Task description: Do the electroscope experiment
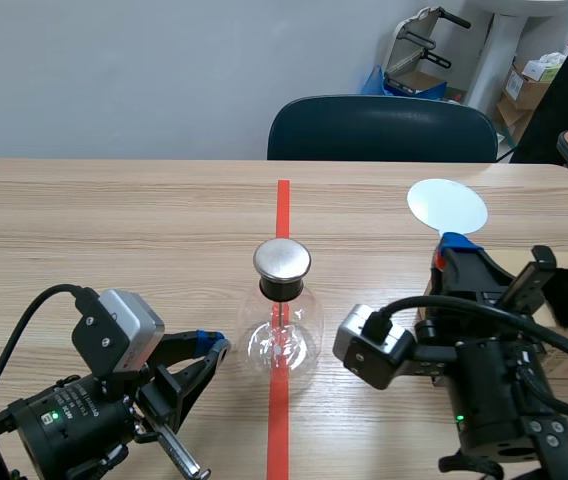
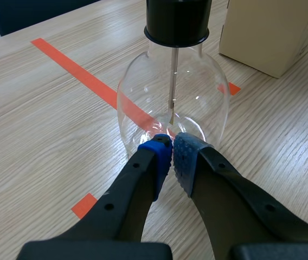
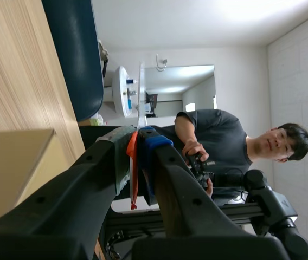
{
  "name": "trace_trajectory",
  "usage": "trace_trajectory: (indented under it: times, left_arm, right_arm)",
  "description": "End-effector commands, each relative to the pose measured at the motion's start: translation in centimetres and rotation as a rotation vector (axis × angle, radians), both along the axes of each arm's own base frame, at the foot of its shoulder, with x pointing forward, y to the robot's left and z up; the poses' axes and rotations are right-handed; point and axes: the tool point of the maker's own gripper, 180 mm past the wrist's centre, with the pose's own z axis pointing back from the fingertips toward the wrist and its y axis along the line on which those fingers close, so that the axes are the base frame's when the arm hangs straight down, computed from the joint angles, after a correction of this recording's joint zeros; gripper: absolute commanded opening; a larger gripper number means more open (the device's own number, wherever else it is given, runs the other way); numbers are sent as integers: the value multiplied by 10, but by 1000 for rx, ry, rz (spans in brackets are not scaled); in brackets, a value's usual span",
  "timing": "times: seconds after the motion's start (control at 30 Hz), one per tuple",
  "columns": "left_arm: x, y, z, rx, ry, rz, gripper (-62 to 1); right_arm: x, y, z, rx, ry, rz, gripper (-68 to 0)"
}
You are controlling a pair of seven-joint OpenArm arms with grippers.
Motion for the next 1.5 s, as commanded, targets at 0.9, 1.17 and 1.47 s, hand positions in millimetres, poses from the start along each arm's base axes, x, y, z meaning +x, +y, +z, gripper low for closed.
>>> trace_trajectory:
  times: [0.9, 1.17, 1.47]
  left_arm:
    - [-68, -3, 55, -108, -83, -138, -549]
    - [-87, 23, 79, -192, -102, -185, -549]
    - [-102, 41, 93, -231, -107, -241, -549]
  right_arm:
    - [-38, -125, 12, -16, -39, -2, -665]
    - [-61, -138, -27, -29, 61, -4, -664]
    - [-58, -147, -53, -79, 135, -33, -665]
